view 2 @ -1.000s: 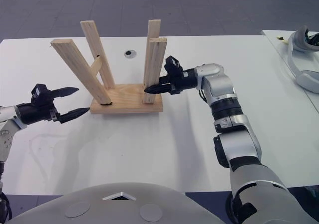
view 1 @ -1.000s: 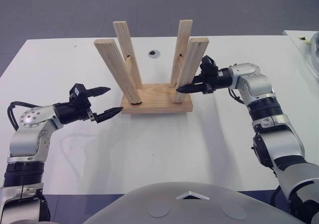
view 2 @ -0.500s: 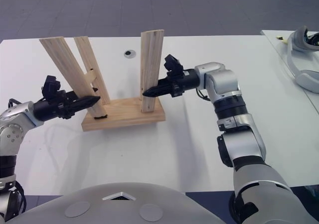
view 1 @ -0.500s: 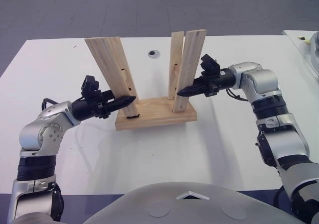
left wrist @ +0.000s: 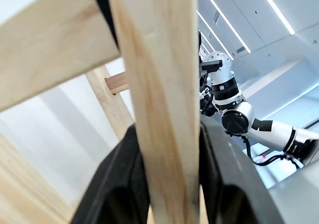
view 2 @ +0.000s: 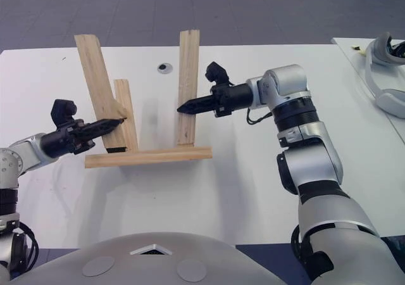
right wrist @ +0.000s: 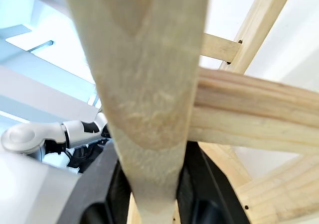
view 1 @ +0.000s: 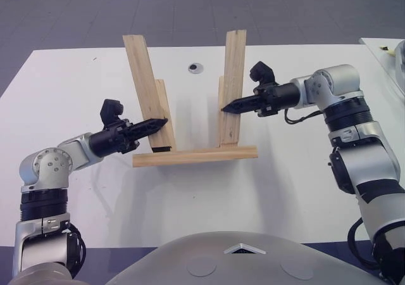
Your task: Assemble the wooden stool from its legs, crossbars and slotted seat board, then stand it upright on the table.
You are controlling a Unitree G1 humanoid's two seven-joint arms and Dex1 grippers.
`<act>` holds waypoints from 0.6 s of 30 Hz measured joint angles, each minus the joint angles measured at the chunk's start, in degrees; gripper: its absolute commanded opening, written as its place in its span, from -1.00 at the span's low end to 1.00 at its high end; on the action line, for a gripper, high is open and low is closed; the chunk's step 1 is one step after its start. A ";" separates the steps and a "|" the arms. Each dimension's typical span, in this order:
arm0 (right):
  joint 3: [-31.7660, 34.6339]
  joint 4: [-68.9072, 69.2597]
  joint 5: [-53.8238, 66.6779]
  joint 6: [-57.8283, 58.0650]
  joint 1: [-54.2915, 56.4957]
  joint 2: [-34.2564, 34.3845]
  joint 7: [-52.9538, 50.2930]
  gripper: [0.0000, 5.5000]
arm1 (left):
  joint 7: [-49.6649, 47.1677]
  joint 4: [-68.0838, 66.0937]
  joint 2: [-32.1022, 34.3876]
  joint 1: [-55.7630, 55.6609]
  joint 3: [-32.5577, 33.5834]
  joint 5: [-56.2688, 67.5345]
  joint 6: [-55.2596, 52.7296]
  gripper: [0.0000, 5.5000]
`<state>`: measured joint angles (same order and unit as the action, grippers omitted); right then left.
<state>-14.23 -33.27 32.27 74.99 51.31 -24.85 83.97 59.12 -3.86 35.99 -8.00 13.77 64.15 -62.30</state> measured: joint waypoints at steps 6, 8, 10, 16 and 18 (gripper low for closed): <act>3.15 -6.73 0.01 1.64 0.69 2.59 -5.59 -0.62 | -3.43 -7.62 -3.78 -3.73 2.24 1.23 -4.92 -0.60; 4.07 -8.54 -0.22 1.71 0.99 2.78 -6.89 -0.41 | -5.22 -8.31 -5.22 -4.46 2.83 1.25 -5.38 -0.43; 3.93 -9.02 -1.01 1.86 1.94 3.18 -8.93 -0.29 | -7.36 -8.17 -7.10 -5.30 2.39 0.88 -5.24 -0.34; 4.36 -10.90 -0.79 1.42 2.07 3.64 -7.66 0.04 | -8.85 -4.52 -7.67 -4.93 2.29 0.35 -5.40 -0.03; 4.01 -10.90 -0.76 1.42 2.26 2.58 -5.70 0.09 | -9.65 -3.70 -7.52 -4.41 3.90 0.36 -4.56 0.11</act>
<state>-10.22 -44.17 31.52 76.40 53.57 -22.27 78.27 49.47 -7.56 28.47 -12.40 17.67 64.50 -66.87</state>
